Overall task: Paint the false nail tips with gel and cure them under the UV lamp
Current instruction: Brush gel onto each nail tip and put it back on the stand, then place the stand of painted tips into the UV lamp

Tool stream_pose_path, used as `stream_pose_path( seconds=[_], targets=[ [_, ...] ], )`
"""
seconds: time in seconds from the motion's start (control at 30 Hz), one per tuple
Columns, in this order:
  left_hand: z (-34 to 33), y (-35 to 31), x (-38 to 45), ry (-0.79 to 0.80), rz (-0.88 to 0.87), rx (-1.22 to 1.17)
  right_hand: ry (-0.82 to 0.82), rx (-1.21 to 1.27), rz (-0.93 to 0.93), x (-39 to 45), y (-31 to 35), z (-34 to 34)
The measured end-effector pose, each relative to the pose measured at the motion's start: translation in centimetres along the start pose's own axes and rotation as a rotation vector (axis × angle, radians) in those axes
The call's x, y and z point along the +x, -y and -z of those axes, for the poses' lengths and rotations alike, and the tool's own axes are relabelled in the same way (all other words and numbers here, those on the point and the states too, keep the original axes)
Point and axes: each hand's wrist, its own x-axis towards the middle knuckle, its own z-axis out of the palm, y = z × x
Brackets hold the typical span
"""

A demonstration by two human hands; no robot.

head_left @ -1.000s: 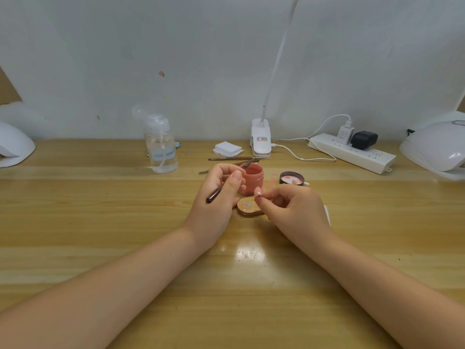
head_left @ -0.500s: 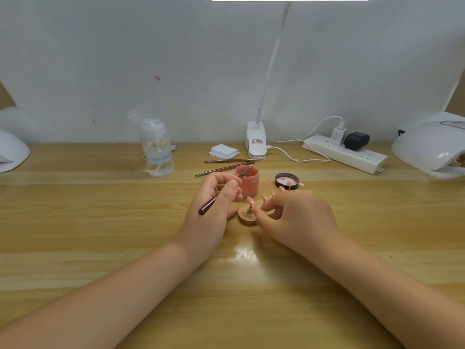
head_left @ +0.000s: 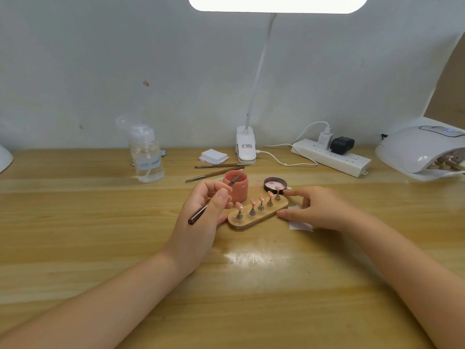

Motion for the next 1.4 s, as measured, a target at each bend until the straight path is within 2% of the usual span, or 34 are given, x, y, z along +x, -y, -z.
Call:
stream_pose_path(
  seconds=[0.1, 0.23, 0.4, 0.5, 0.67, 0.83, 1.0, 1.07, 1.13, 1.27, 1.4],
  targets=[
    [0.0, 0.0, 0.0, 0.002, -0.005, 0.013, 0.015, 0.024, 0.018, 0.1, -0.2, -0.2],
    [0.2, 0.1, 0.0, -0.021, -0.011, 0.027, 0.018, 0.239, 0.032, 0.1, -0.7, 0.2],
    [0.3, 0.2, 0.1, -0.048, 0.002, 0.017, 0.063, 0.19, 0.116, 0.0, -0.5, 0.0],
    [0.4, 0.0, 0.1, -0.084, -0.026, 0.061, -0.007, 0.258, 0.157, -0.2, -0.3, -0.1],
    [1.5, -1.9, 0.5, -0.218, -0.27, 0.174, -0.128, 0.459, 0.212, -1.5, 0.2, 1.4],
    [0.5, -3.9, 0.5, -0.175, -0.393, 0.198, -0.334, 0.493, 0.126, -2.5, -2.9, 6.5],
    [-5.4, -3.1, 0.7, 0.019, -0.262, 0.192, -0.527, 0.463, -0.195, -5.3, -12.0, 8.6],
    [-8.7, -2.5, 2.1, 0.066, -0.25, 0.231, -0.573, 0.44, -0.319, -6.1, -15.3, 8.0],
    [-12.3, -1.7, 3.6, 0.09, -0.191, 0.166, -0.62, 0.465, -0.403, -6.1, -18.1, 7.2],
    [-20.2, 0.6, 5.9, 0.02, 0.068, -0.033, -0.639, 0.436, -0.513, -4.5, -21.3, 6.5],
    [-26.0, 2.4, 7.3, -0.031, 0.158, -0.139, -0.575, 0.24, -0.52, -2.7, -22.4, 6.6]
  ],
)
